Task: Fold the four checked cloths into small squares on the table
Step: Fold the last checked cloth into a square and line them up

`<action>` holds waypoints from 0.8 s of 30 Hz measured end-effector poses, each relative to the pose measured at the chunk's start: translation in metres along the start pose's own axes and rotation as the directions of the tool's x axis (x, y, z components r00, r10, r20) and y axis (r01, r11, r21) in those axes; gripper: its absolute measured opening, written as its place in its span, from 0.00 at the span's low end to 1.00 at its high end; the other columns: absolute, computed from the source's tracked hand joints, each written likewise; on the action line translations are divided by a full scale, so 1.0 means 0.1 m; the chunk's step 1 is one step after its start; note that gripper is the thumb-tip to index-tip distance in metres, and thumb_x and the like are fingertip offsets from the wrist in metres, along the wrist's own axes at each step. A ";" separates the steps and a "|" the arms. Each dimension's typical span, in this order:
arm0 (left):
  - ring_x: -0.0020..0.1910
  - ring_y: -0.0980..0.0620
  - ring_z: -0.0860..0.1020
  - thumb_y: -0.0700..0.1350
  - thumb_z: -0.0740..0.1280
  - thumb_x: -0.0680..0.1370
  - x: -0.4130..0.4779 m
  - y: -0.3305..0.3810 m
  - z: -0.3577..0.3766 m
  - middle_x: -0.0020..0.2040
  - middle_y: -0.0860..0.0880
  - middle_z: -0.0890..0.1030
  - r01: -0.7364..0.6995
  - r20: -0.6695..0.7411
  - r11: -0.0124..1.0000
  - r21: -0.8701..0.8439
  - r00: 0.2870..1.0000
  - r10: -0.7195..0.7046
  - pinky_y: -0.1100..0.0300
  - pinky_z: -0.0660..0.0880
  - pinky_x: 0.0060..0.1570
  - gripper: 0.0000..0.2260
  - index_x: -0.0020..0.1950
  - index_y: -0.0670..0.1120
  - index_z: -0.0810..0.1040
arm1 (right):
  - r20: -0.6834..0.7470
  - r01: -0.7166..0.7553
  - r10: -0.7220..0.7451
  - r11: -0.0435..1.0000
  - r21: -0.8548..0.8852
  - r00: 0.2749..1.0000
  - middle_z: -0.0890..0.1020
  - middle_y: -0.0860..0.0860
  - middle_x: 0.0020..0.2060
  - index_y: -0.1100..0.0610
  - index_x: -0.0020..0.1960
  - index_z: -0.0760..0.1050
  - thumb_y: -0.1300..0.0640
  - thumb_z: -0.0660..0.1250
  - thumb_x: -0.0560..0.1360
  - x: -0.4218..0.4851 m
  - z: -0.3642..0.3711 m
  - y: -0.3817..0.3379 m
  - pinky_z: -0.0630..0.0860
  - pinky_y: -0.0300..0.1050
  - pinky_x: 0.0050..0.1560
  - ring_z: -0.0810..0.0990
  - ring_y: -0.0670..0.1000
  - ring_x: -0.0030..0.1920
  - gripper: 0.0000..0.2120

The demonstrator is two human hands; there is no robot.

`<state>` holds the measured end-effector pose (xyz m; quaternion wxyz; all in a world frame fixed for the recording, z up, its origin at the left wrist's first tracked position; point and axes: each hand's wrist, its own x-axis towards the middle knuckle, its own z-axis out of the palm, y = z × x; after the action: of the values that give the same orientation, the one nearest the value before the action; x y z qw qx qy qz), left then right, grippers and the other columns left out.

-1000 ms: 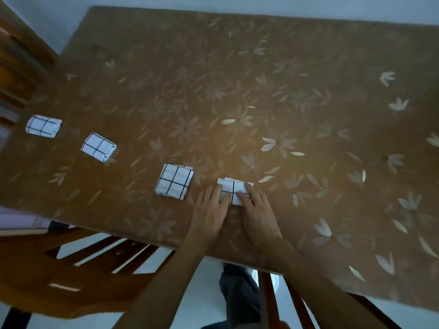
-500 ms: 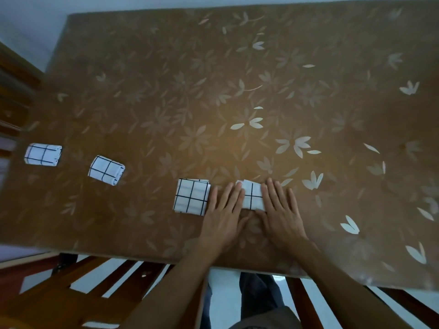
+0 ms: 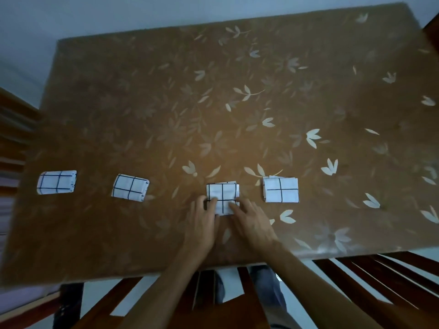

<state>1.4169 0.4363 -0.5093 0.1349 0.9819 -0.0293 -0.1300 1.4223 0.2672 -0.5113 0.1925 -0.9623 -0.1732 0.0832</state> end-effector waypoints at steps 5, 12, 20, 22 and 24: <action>0.56 0.44 0.75 0.46 0.72 0.75 0.18 -0.03 0.05 0.63 0.45 0.73 -0.038 -0.034 0.999 -0.007 0.999 0.038 0.52 0.77 0.47 0.22 0.68 0.49 0.73 | -0.099 -0.144 0.136 0.986 -0.084 0.986 0.79 0.57 0.55 0.58 0.54 0.79 0.63 0.76 0.66 0.11 0.07 -0.04 0.77 0.50 0.38 0.79 0.58 0.40 0.17; 0.67 0.42 0.71 0.49 0.65 0.79 0.13 -0.72 -0.30 0.72 0.42 0.69 0.023 -0.295 0.995 -0.099 0.954 -0.052 0.47 0.70 0.64 0.21 0.72 0.48 0.70 | -0.085 0.063 -0.062 0.998 0.011 0.994 0.74 0.59 0.65 0.55 0.65 0.74 0.54 0.64 0.72 0.34 0.13 -0.71 0.76 0.54 0.54 0.75 0.59 0.58 0.21; 0.72 0.35 0.65 0.53 0.54 0.80 0.22 -2.16 -0.43 0.73 0.35 0.68 0.344 -0.177 0.924 -0.169 0.911 -0.372 0.40 0.62 0.71 0.24 0.74 0.45 0.71 | 0.260 -0.138 -0.014 0.820 0.555 0.966 0.68 0.60 0.69 0.59 0.76 0.60 0.61 0.62 0.76 1.21 0.57 -1.83 0.66 0.48 0.69 0.70 0.60 0.68 0.29; 0.68 0.35 0.69 0.49 0.57 0.80 0.17 -2.07 -0.41 0.71 0.36 0.71 0.294 -0.183 0.938 -0.181 0.927 -0.326 0.42 0.64 0.68 0.21 0.72 0.44 0.73 | 0.251 -0.267 0.144 0.772 0.577 0.957 0.70 0.59 0.68 0.60 0.75 0.63 0.59 0.61 0.78 1.24 0.58 -1.90 0.64 0.45 0.67 0.70 0.58 0.68 0.26; 0.64 0.35 0.71 0.46 0.59 0.80 0.10 -1.90 -0.40 0.70 0.37 0.73 0.269 -0.202 0.946 -0.181 0.931 -0.303 0.43 0.68 0.64 0.20 0.70 0.44 0.75 | 0.216 -0.322 0.242 0.766 0.556 0.946 0.71 0.58 0.67 0.59 0.73 0.65 0.57 0.61 0.79 1.18 0.53 -1.88 0.66 0.45 0.65 0.71 0.57 0.66 0.24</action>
<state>1.4409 0.6290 -0.5264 0.1907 0.9709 0.1399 -0.0370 1.4634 0.4911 -0.4959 0.4521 -0.8635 -0.0047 0.2233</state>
